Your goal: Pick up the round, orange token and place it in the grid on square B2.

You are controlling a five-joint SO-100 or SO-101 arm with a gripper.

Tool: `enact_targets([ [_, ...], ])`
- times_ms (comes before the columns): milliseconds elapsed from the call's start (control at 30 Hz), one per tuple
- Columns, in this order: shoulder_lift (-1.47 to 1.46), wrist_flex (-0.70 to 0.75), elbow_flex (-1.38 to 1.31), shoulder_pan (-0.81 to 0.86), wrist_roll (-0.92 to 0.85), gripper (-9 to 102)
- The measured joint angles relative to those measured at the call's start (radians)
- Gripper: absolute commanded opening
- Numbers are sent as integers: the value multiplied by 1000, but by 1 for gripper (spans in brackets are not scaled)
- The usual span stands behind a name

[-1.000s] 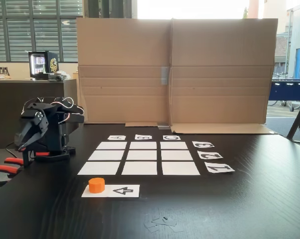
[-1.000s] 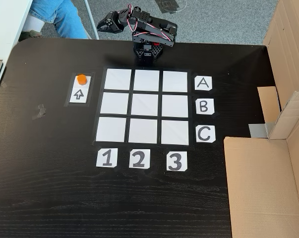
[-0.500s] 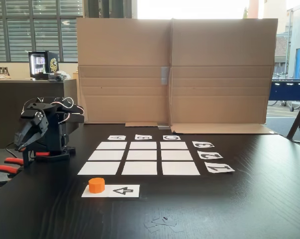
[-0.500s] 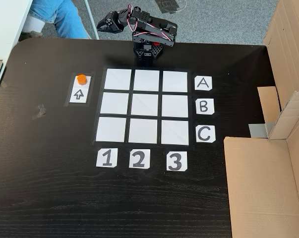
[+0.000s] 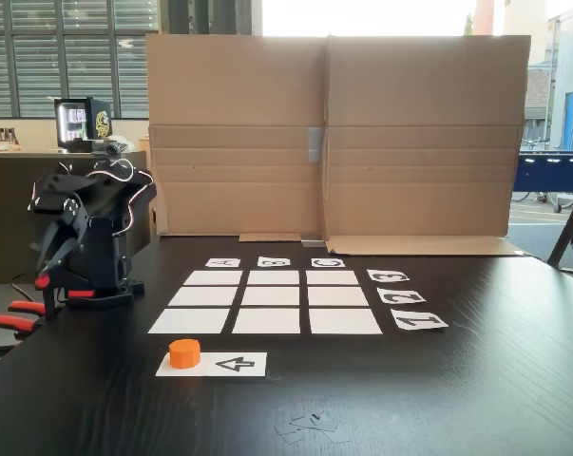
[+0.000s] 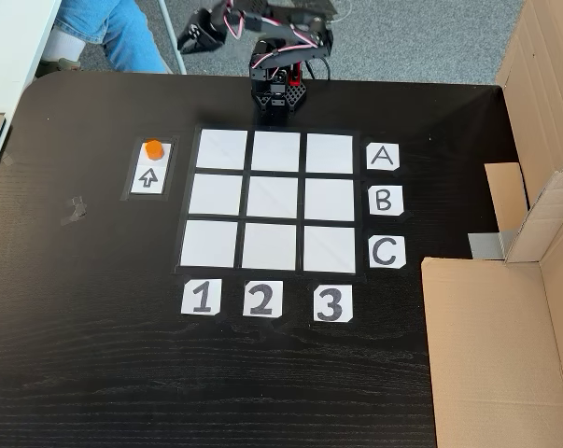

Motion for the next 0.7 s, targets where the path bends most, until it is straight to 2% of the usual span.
enact_targets([
  [133, -195, 120, -219, -17, -9, 1],
  [400, -483, 287, -549, -75, -80, 21],
  [433, -529, 307, -598, -84, -92, 25],
  [500, -597, 353, -689, -92, -112, 41],
  [700, -807, 512, -976, -123, -184, 64],
])
